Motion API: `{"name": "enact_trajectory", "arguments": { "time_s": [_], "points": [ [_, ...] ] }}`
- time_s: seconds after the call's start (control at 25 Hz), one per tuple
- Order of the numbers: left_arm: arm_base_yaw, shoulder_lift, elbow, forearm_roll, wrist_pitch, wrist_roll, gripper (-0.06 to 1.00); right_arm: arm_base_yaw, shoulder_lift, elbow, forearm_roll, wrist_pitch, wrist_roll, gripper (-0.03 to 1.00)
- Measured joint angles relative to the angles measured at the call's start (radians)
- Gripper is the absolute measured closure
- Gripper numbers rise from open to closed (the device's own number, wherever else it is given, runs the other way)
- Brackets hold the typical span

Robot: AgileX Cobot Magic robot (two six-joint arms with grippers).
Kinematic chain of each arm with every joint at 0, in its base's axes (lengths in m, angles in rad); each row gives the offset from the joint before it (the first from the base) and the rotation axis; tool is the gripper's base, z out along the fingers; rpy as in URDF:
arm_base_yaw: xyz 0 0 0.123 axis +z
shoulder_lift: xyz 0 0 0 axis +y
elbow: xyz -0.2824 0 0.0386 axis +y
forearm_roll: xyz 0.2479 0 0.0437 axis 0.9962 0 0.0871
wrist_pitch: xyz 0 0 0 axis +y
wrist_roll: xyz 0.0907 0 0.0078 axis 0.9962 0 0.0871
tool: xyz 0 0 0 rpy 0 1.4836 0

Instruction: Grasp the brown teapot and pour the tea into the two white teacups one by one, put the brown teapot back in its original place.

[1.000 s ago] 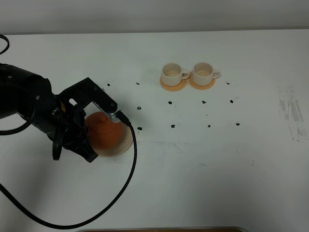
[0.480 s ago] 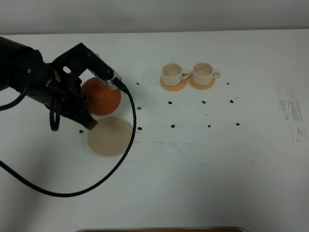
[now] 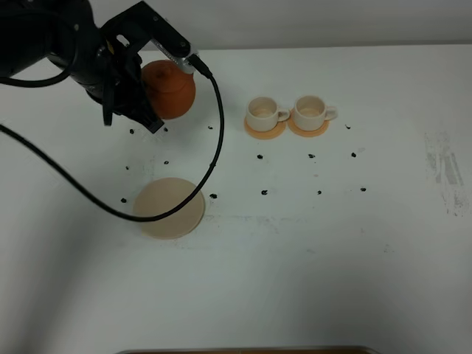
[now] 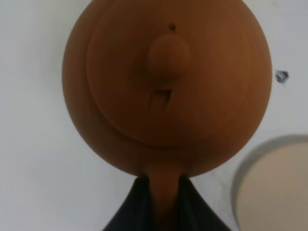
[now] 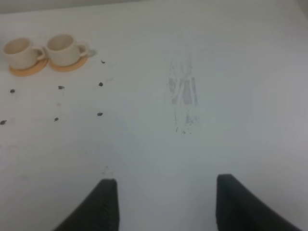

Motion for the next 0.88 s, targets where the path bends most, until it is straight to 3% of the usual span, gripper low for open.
{"name": "enact_trajectory", "arguments": {
  "time_s": [0.48, 0.88],
  "points": [
    [-0.001, 0.272, -0.254, -0.002, 0.023, 0.123, 0.82, 0.0, 0.0, 0.0, 0.0, 0.0, 0.0, 0.49],
    [-0.019, 0.291, -0.27, -0.002, -0.113, 0.283, 0.82, 0.0, 0.0, 0.0, 0.0, 0.0, 0.0, 0.49]
  ]
}}
